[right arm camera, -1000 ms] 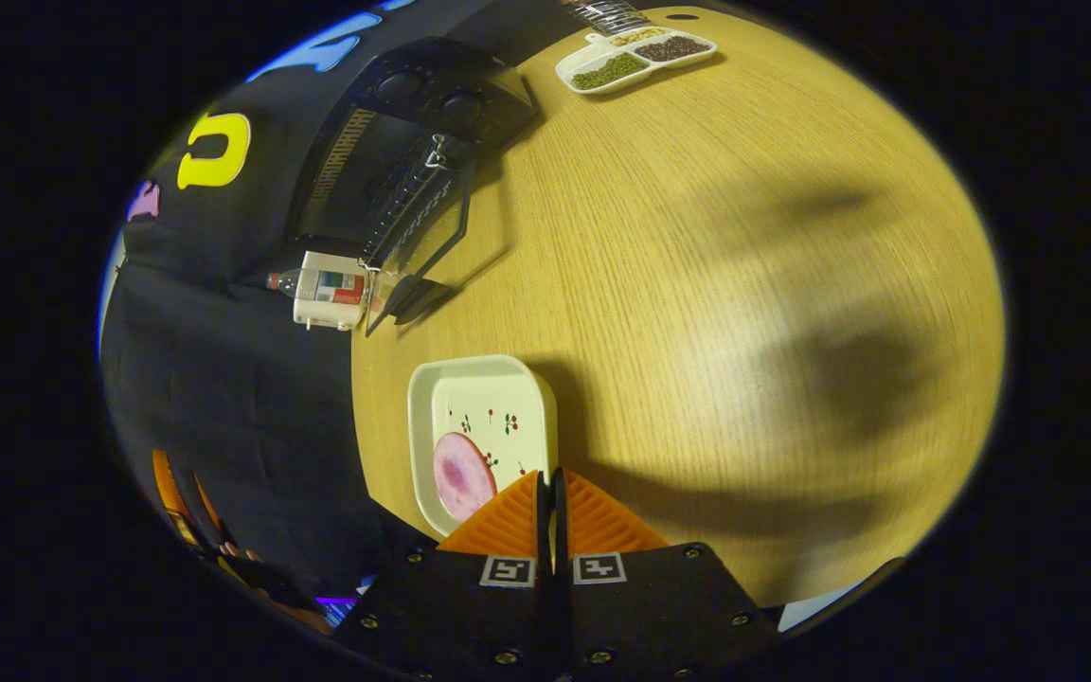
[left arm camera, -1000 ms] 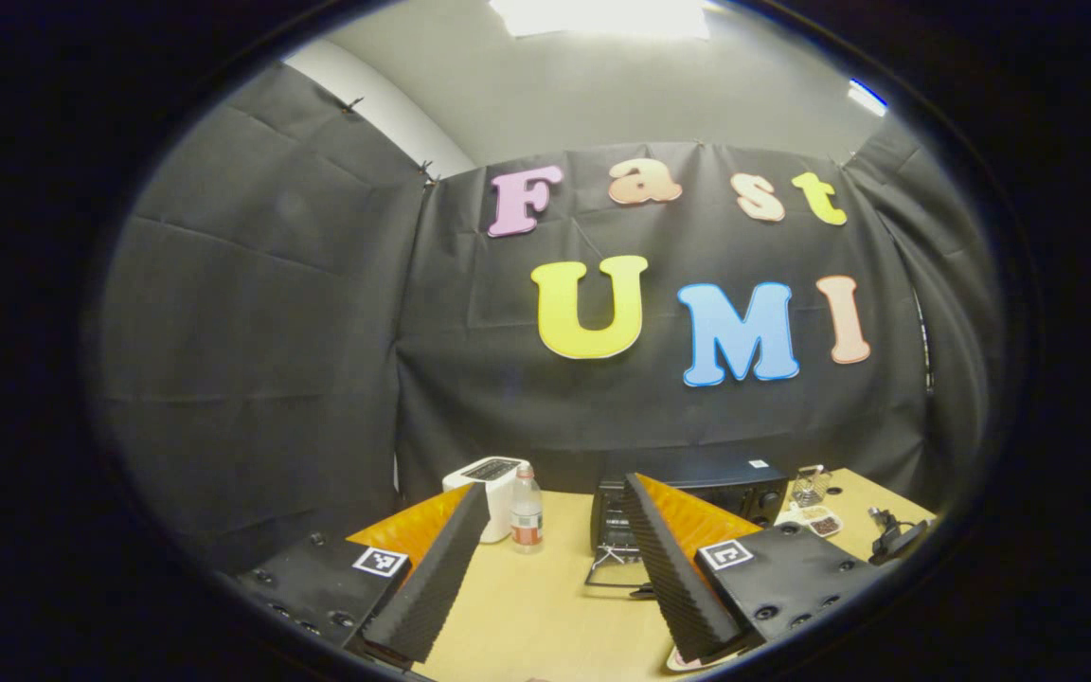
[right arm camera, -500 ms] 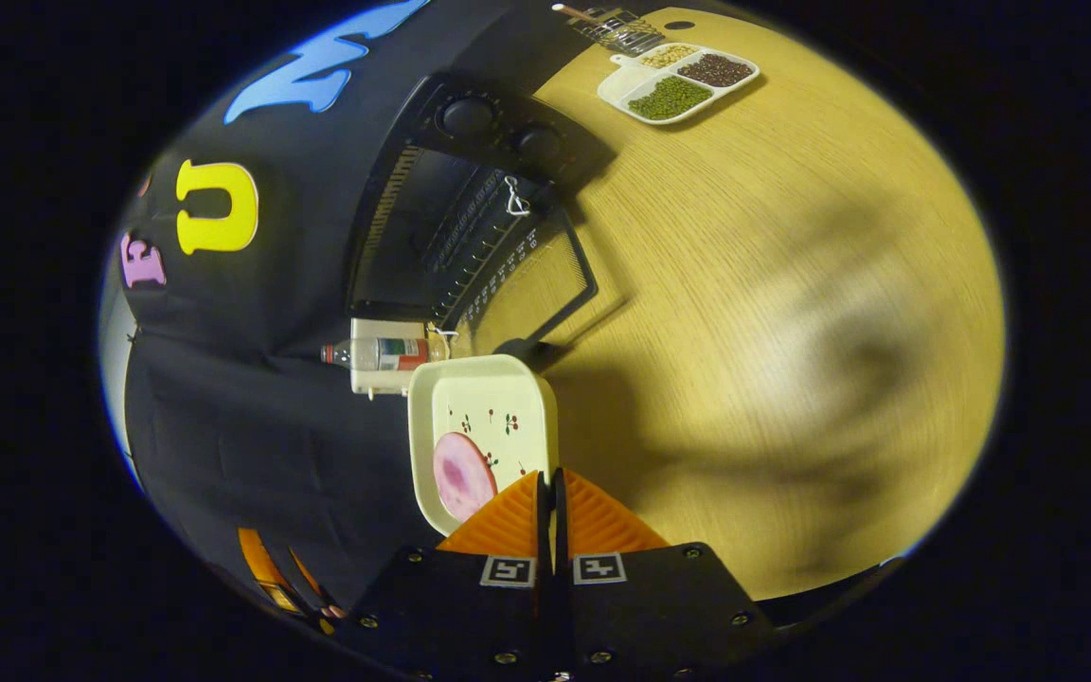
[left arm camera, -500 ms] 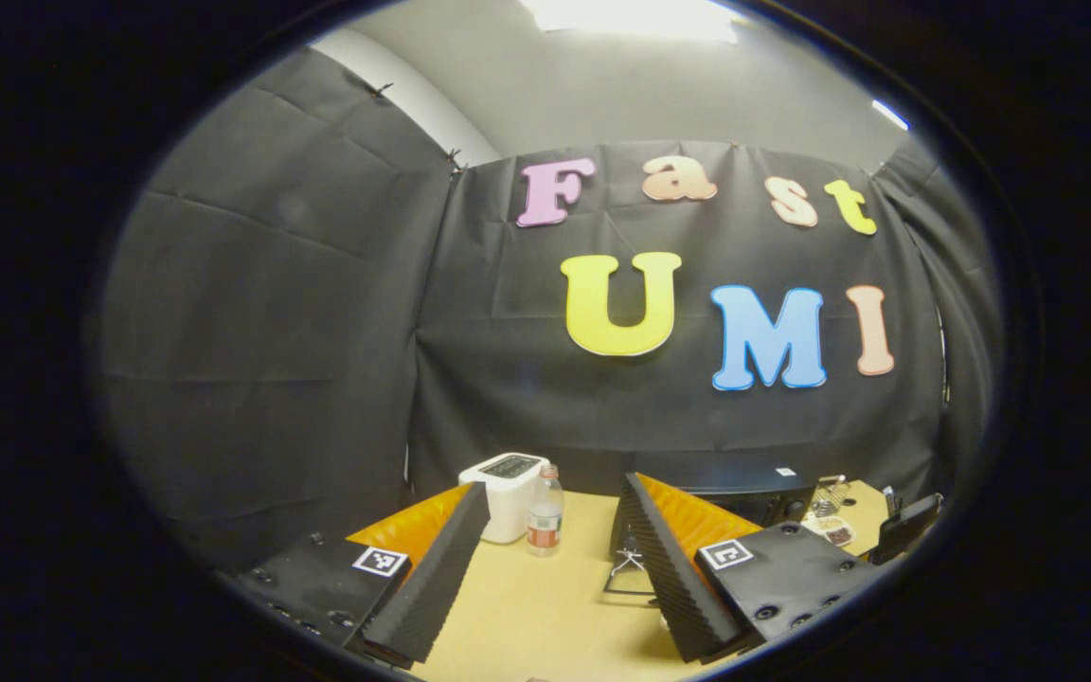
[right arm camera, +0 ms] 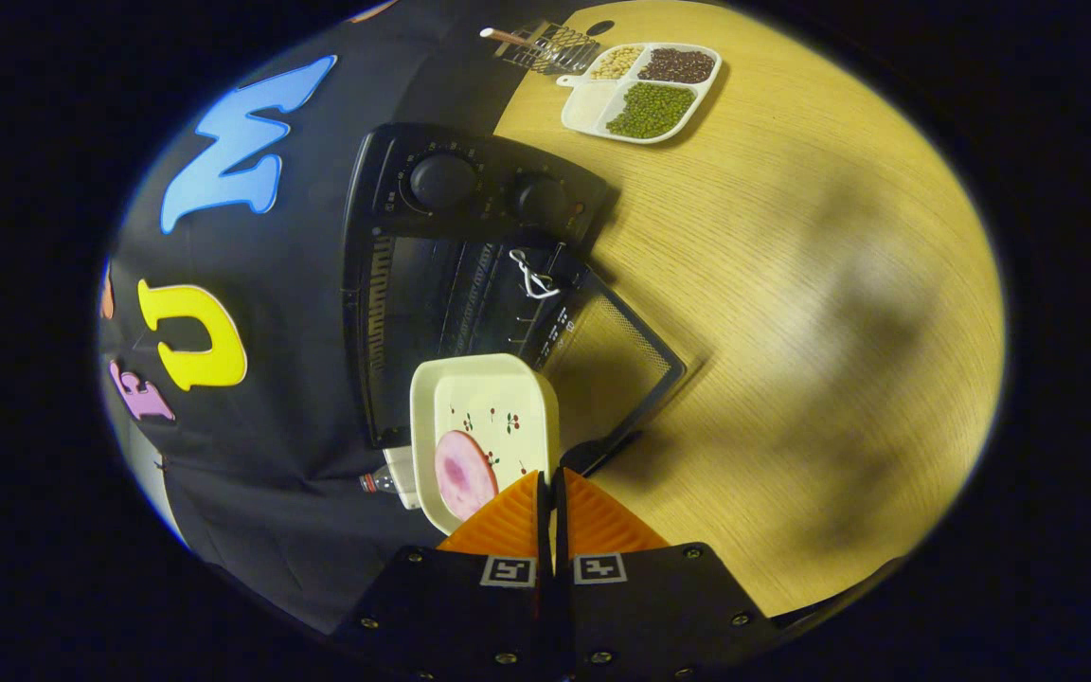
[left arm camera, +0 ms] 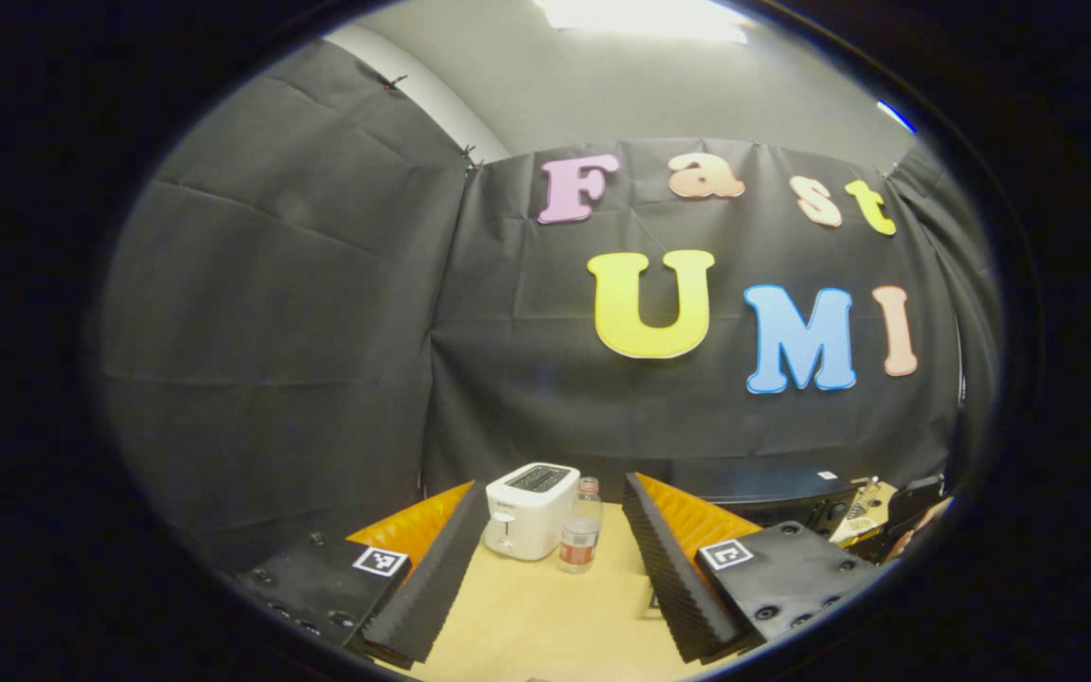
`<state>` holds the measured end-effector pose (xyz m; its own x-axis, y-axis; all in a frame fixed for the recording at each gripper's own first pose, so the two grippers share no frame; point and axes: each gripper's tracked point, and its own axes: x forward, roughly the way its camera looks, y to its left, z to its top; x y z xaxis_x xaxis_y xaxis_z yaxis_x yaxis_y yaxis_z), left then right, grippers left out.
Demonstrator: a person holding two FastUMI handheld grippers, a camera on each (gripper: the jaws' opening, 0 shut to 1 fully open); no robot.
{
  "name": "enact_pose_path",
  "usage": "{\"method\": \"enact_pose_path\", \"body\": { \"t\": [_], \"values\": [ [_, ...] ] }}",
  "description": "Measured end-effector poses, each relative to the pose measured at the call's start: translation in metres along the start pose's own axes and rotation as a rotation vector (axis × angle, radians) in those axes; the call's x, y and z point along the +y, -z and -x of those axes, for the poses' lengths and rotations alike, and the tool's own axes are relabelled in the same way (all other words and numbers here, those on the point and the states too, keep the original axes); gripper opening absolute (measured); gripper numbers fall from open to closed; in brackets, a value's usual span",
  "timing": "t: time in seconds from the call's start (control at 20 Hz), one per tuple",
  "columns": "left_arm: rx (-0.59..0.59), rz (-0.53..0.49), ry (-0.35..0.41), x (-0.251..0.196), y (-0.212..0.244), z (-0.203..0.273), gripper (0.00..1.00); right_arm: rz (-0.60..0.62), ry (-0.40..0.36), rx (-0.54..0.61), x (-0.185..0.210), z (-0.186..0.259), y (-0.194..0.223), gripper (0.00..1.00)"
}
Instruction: Open the electric oven with the left hand, put the food in, and close the electric oven.
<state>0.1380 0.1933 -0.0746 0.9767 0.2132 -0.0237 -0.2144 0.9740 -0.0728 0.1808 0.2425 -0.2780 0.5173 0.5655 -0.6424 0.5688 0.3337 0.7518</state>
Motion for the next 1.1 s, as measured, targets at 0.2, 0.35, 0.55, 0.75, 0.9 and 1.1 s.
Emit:
{"method": "enact_pose_path", "body": {
  "t": [0.2,0.35,0.55,0.75,0.9,1.1],
  "values": [
    [0.009,-0.008,0.003,0.015,0.005,-0.023,1.0,-0.096,-0.013,-0.062,0.018,-0.025,-0.014,0.01],
    [0.023,-0.015,0.003,0.027,0.012,-0.039,1.0,-0.156,-0.026,-0.095,0.03,-0.042,-0.02,0.0],
    [0.041,-0.026,-0.007,0.043,0.014,-0.05,1.0,-0.228,-0.023,-0.149,0.039,-0.062,-0.031,0.01],
    [0.057,-0.035,-0.024,0.056,0.017,-0.058,1.0,-0.292,-0.051,-0.214,0.053,-0.076,-0.047,0.0],
    [0.07,-0.032,-0.037,0.065,0.021,-0.058,1.0,-0.317,-0.062,-0.262,0.059,-0.087,-0.06,0.01],
    [0.087,-0.037,-0.044,0.068,0.029,-0.06,0.96,-0.337,-0.074,-0.273,0.065,-0.099,-0.064,0.01]
  ]
}}
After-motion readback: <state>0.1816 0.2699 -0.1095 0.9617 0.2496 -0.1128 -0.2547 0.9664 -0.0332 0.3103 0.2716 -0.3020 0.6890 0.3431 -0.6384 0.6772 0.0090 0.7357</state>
